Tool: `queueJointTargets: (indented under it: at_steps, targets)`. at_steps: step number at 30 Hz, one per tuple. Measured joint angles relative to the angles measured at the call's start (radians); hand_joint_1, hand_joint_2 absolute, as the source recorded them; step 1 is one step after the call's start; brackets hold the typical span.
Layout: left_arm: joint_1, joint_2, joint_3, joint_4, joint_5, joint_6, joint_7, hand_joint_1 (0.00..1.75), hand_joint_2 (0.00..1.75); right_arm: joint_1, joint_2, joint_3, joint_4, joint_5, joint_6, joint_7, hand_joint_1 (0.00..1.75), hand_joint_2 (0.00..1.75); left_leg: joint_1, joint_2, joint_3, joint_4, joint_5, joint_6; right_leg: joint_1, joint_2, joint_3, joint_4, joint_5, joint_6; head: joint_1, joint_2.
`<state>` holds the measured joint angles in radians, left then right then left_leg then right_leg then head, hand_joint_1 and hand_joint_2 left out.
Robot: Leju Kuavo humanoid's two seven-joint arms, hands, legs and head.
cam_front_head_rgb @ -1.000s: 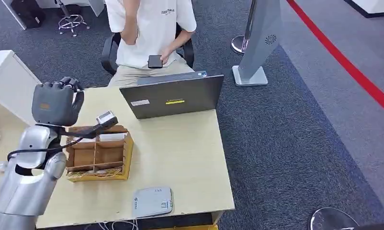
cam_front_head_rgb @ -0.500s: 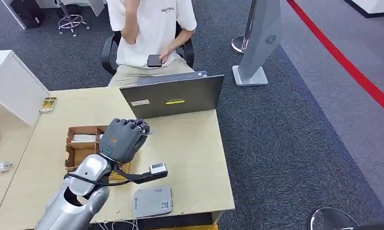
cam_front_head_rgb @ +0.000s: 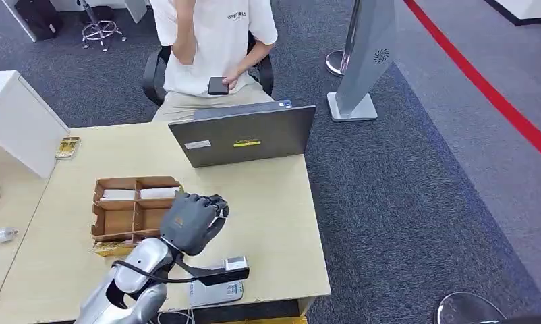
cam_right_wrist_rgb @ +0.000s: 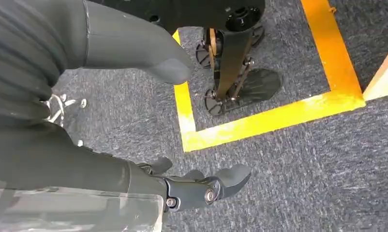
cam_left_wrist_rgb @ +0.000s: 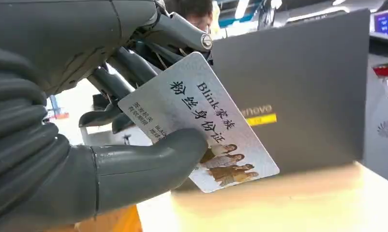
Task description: Pass the card to the sensor for recognition and then transmit it.
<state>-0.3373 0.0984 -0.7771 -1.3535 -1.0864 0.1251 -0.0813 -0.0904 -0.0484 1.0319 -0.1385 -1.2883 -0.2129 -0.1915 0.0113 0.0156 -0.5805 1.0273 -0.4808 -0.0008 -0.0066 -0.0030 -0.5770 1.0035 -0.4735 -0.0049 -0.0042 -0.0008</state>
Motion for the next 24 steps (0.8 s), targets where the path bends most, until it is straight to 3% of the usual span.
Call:
queueJointTargets:
  at_steps: [9,24]
  targets:
    - [0.023,0.014,-0.001,0.005,0.021,-0.008,0.001,1.75,1.75,0.001,0.0,0.0,0.0,-0.013,-0.003,0.0,0.0,1.75,0.0,0.0,0.0,0.0,0.0,0.0,0.0,0.0,0.0,0.0,0.0,0.0,0.0,0.0]
    - [0.098,0.143,0.0,-0.065,0.003,-0.017,-0.011,1.75,1.75,0.005,0.0,0.005,0.007,-0.044,-0.018,-0.002,0.0,1.75,0.0,0.0,0.0,0.0,0.0,0.0,0.0,0.0,0.0,0.0,0.0,0.0,0.0,0.0]
